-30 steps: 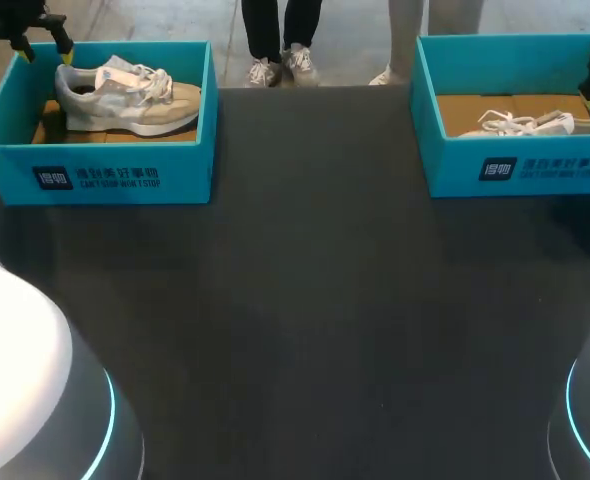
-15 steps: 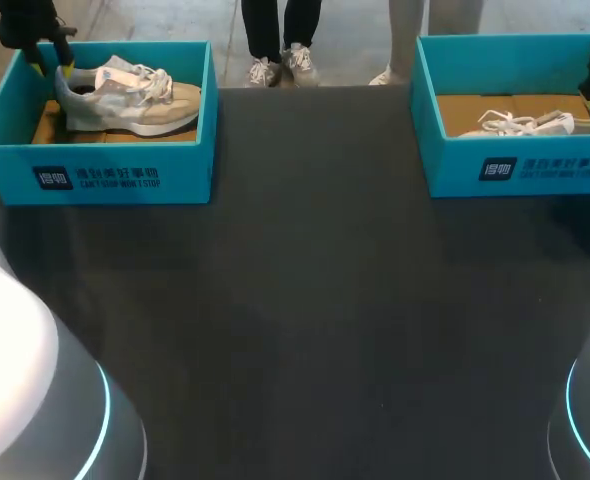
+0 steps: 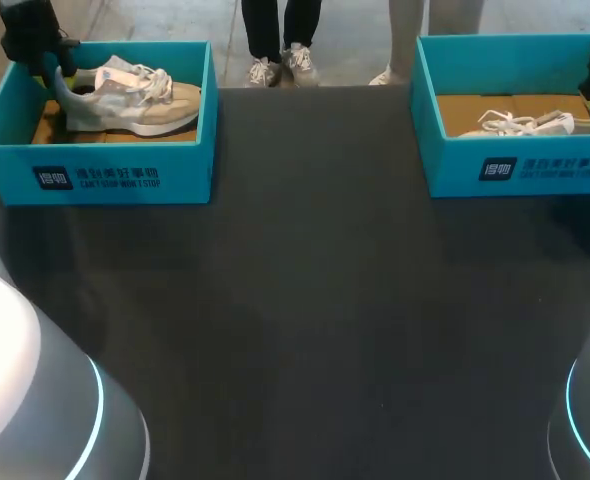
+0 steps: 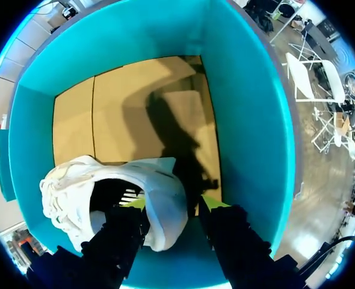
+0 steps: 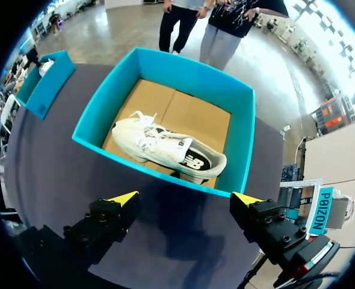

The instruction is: Take the shoe out of the shoebox, open the shoe tongue, remove and reinsert the insole, then place the shoe into the shoebox

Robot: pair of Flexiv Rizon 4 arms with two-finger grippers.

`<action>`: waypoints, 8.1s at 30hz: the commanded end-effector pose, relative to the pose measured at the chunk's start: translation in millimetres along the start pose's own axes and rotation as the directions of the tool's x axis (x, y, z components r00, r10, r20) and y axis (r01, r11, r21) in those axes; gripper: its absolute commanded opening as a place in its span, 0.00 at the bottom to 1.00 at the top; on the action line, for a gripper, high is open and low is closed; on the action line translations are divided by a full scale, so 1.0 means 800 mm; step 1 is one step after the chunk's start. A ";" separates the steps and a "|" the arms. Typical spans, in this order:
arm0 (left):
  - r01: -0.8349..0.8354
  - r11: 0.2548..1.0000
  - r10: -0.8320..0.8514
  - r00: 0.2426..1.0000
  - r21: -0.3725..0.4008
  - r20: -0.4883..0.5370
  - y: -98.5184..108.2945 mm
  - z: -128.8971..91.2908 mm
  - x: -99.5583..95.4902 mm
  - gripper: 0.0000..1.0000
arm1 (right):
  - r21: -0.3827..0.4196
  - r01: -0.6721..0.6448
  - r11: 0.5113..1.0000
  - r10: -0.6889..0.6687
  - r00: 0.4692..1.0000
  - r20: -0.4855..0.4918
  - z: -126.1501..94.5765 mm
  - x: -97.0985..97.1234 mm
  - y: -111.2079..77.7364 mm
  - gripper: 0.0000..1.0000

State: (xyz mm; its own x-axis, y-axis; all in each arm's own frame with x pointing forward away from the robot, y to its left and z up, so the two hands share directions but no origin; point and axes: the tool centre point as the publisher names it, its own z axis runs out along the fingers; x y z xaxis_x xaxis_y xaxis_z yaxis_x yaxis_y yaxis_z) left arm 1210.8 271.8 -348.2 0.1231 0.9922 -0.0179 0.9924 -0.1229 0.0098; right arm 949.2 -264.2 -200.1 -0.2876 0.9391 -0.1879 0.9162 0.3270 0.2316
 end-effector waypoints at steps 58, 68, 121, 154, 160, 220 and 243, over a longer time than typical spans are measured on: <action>-0.077 0.984 0.075 0.997 0.161 0.014 -0.009 -0.046 0.003 0.00 | 0.000 0.001 1.000 -0.001 1.000 -0.001 0.000 0.000 0.000 1.00; -0.067 0.989 0.068 0.998 0.132 -0.002 -0.029 -0.118 0.001 0.00 | 0.000 0.001 1.000 -0.001 1.000 -0.001 0.000 0.000 0.000 1.00; -0.070 0.998 0.070 0.997 -0.005 -0.041 -0.056 -0.231 -0.003 0.00 | 0.000 0.001 1.000 -0.001 1.000 -0.001 0.000 0.000 0.000 1.00; -0.221 0.971 0.220 0.975 0.094 0.020 -0.149 -0.280 -0.079 0.00 | 0.000 0.001 1.000 -0.001 1.000 -0.001 0.000 0.000 0.000 1.00; -0.227 0.969 0.228 0.974 0.101 0.008 -0.165 -0.277 -0.090 0.00 | 0.000 0.001 1.000 -0.001 1.000 -0.001 0.000 0.000 0.000 1.00; -0.073 0.997 0.073 0.993 0.000 -0.092 -0.390 -0.225 -0.262 0.00 | 0.000 0.001 1.000 -0.001 1.000 -0.001 0.000 0.000 0.000 1.00; -0.151 0.988 0.150 0.987 -0.014 -0.065 -0.417 -0.207 -0.368 0.00 | 0.000 0.001 1.000 -0.001 1.000 -0.001 0.000 0.000 0.000 1.00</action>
State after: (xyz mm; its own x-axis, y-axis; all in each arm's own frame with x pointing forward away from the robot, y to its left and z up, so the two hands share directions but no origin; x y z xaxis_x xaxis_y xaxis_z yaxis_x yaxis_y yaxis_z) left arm 842.9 26.2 -180.5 0.2705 0.9617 0.0452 0.9621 -0.2717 0.0219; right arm 949.2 -264.1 -200.1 -0.2877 0.9391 -0.1879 0.9162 0.3270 0.2317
